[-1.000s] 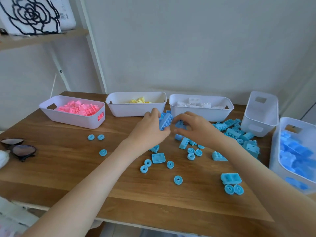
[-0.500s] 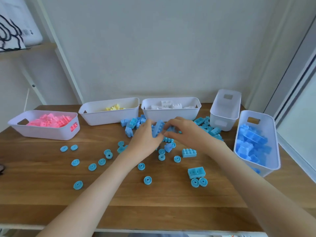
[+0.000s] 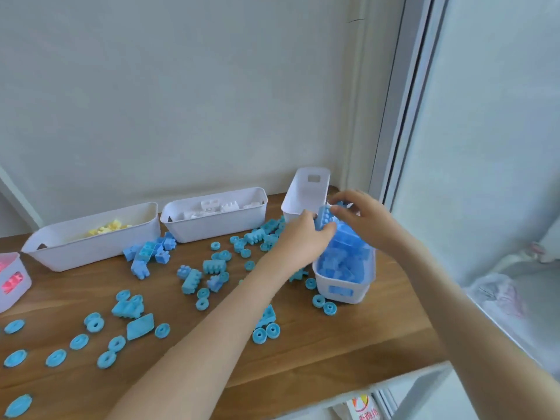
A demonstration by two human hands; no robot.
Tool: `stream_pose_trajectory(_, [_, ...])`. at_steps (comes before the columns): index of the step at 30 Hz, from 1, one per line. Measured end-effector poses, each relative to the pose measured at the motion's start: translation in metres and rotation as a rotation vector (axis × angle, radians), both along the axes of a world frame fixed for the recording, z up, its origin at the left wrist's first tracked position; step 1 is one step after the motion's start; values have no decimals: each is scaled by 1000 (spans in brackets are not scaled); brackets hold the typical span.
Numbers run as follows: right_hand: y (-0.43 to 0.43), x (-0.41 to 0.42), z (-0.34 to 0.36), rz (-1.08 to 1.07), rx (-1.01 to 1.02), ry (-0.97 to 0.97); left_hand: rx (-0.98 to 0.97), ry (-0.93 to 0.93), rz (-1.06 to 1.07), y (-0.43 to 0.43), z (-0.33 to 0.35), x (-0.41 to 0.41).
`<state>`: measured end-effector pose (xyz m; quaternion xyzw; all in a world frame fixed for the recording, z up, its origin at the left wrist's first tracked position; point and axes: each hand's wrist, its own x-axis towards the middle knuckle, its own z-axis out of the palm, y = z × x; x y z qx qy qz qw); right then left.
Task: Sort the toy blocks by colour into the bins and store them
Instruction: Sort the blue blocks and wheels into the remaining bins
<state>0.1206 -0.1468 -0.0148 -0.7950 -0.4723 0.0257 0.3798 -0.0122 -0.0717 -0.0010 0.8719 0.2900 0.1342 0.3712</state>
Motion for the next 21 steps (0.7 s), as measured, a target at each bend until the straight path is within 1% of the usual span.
stream_pose_trajectory(1, [-3,7,-3,-36,-24,-11,-16,-3,3,-4,0,8])
stream_pose_trajectory(3, [-6,17,-7,-106,-109,-20,18,9,-3,-12,-2,19])
stream_pose_trajectory(6, [-10,23,-15,-174,-321,-75,133,89,-74,-22,-11,29])
stream_pose_trajectory(8, [-11,22,-20,-172,-378,-116,230,169,-149,-25,-21,33])
stream_pose_trajectory(11, [-12,18,-25,-159,-340,-117,484,263,-168,-21,-30,32])
stream_pose_trajectory(12, [-12,16,-26,-161,-327,-117,520,261,-155,-19,-31,30])
stream_pose_trajectory(15, [-12,8,-20,-158,-241,-120,473,158,-120,-10,-29,20])
stream_pose_trajectory(17, [-8,-4,-11,-106,-173,-106,455,106,-83,-2,-27,6])
stream_pose_trajectory(21, [11,-44,8,72,-138,-199,488,132,-18,19,-28,-34])
